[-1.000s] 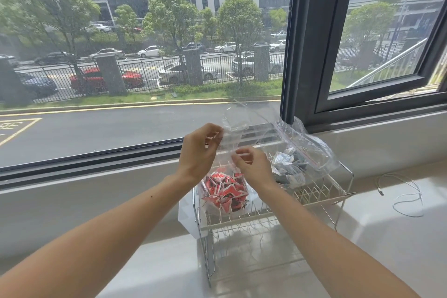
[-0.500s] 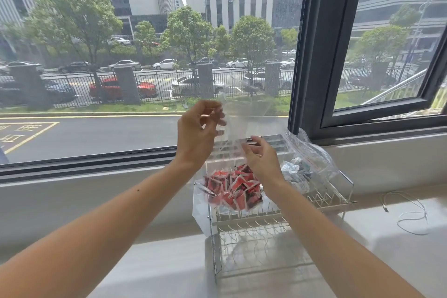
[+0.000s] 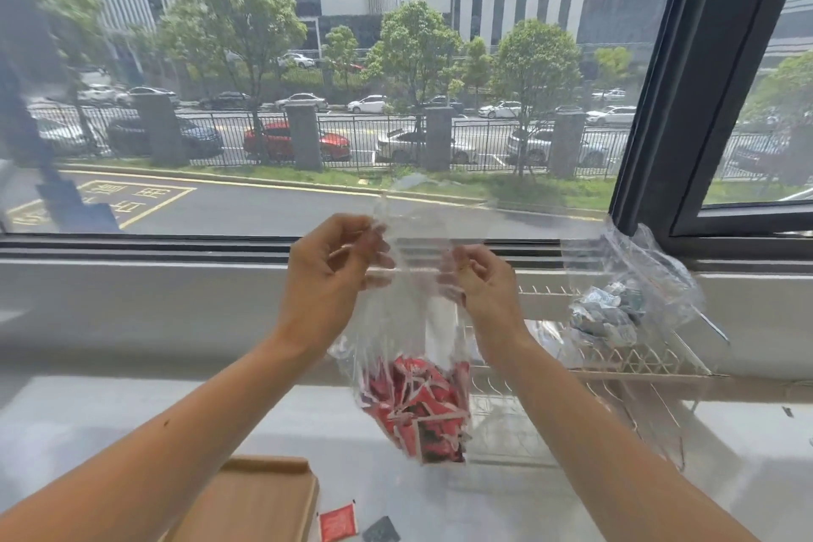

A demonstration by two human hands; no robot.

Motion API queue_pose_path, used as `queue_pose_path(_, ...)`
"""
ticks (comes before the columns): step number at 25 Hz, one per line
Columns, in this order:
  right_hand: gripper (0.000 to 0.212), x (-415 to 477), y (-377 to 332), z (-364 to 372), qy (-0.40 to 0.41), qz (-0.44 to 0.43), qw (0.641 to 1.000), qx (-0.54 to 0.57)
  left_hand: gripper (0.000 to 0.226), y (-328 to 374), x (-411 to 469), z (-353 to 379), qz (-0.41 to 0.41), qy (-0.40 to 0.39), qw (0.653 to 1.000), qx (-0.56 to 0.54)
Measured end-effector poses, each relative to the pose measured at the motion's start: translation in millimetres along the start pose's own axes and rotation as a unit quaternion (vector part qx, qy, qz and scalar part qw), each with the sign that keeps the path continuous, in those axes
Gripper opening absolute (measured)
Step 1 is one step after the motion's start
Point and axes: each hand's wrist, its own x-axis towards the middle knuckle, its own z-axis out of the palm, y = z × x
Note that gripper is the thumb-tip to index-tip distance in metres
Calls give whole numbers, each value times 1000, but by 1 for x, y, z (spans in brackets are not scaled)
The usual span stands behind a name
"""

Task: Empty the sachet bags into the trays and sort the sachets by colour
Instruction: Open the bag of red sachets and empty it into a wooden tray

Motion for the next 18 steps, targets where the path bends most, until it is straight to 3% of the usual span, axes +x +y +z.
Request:
queue_pose_path(5,15,-45,-5,59,9,-34,999,5,11,10,-36,-93,-18,66,998,4)
queue_pose_path(11,17,-107,-9,159,6,-48,999,-3,11,20,-73,-222,-42,69,995,50)
queue_pose_path(18,19,-170,7,261,-21,-36,998,-42,39,17,-119,-325,-83,45,978,188)
